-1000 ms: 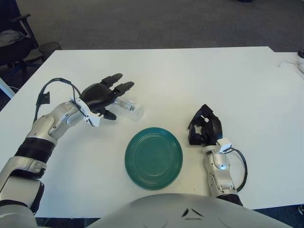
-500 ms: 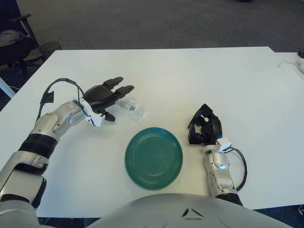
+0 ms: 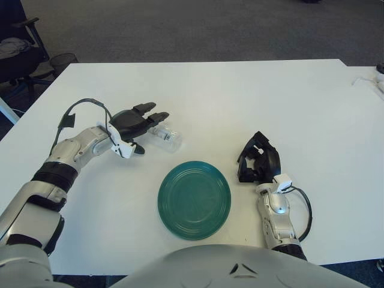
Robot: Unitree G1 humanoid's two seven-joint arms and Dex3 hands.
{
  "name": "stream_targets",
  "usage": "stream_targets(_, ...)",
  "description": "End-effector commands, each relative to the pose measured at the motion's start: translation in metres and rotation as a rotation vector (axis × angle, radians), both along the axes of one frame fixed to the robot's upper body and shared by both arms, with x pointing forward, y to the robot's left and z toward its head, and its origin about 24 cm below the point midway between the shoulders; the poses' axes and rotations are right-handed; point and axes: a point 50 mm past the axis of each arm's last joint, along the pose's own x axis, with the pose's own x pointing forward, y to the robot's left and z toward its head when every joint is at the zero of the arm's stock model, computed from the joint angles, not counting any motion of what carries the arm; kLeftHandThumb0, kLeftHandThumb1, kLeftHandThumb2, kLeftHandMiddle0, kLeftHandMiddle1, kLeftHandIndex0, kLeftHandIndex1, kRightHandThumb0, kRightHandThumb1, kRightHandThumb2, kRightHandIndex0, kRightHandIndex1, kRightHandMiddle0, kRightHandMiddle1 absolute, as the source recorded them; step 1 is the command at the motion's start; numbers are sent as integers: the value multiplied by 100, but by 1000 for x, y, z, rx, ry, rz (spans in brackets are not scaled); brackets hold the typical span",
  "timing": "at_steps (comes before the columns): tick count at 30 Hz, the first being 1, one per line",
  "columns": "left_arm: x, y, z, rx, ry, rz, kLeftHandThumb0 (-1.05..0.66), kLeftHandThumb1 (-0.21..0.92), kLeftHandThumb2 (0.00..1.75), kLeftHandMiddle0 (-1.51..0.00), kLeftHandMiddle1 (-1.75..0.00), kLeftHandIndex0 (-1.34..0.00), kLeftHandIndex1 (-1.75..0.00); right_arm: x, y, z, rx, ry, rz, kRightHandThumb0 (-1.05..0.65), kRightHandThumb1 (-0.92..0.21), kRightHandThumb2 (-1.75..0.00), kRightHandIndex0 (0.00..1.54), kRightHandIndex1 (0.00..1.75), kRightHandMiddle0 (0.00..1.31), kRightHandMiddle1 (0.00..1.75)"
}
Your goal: Put the bottle into the plate.
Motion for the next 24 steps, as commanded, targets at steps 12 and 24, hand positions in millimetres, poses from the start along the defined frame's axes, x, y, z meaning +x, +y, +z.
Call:
stream_targets(12,7,-10,1,-21,31,-13,-87,64,50,-27,-10,0,-34,-28,1,-43,24,233,-16,0,-1,-162,90,160,61,175)
stream_targets(24,8,-16,2,-26,46,-42,-95,81,25,-28,-53,0,-45,-28,1,-44,28,241,-16,0,-1,-162,90,160,61,175)
